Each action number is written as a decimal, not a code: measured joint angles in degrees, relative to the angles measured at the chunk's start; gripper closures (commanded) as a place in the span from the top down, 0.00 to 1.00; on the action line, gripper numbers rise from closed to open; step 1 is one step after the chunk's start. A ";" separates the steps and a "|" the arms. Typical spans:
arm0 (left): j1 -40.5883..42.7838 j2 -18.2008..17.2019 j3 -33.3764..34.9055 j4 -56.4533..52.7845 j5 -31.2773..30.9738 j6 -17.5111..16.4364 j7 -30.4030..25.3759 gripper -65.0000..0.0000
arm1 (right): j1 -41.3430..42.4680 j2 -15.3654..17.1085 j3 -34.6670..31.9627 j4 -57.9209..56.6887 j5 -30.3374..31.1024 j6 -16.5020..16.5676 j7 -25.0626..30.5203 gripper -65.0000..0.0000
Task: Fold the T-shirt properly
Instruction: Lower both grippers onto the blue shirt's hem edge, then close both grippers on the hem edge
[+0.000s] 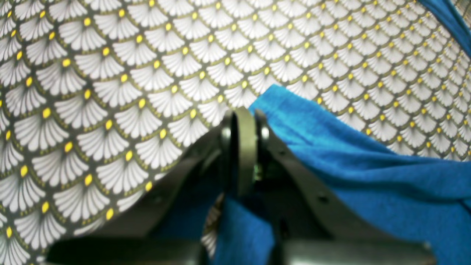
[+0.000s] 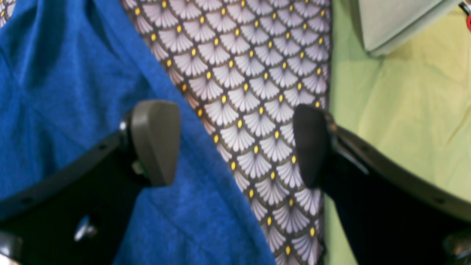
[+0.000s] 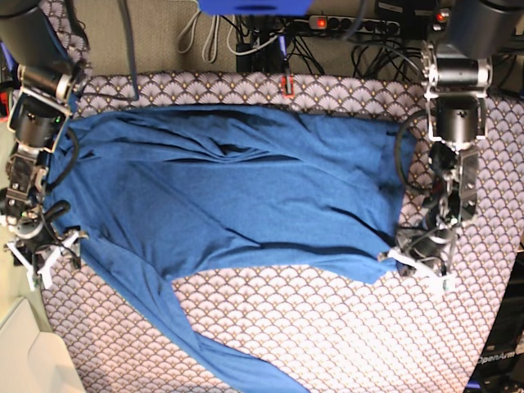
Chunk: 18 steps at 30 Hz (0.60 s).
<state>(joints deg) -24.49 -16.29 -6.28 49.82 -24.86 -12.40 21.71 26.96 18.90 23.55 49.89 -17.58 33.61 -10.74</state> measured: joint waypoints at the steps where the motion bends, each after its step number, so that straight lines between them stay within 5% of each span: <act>1: -0.37 0.13 0.00 0.00 -0.02 0.13 -0.11 0.01 | 0.02 -0.02 0.00 0.02 0.04 -0.02 0.09 0.74; 13: -2.25 1.51 0.00 -0.02 -0.02 -0.02 0.15 0.02 | 2.01 1.51 -0.09 -9.31 0.00 -0.17 3.67 0.74; 18: -2.03 1.42 0.00 0.00 -0.02 0.13 0.31 0.20 | 2.01 1.88 -0.04 -9.42 0.00 -0.17 3.96 0.74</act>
<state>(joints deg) -26.52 -14.87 -6.28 49.82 -24.88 -12.27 22.02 28.97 20.78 23.51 40.47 -17.58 33.43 -6.79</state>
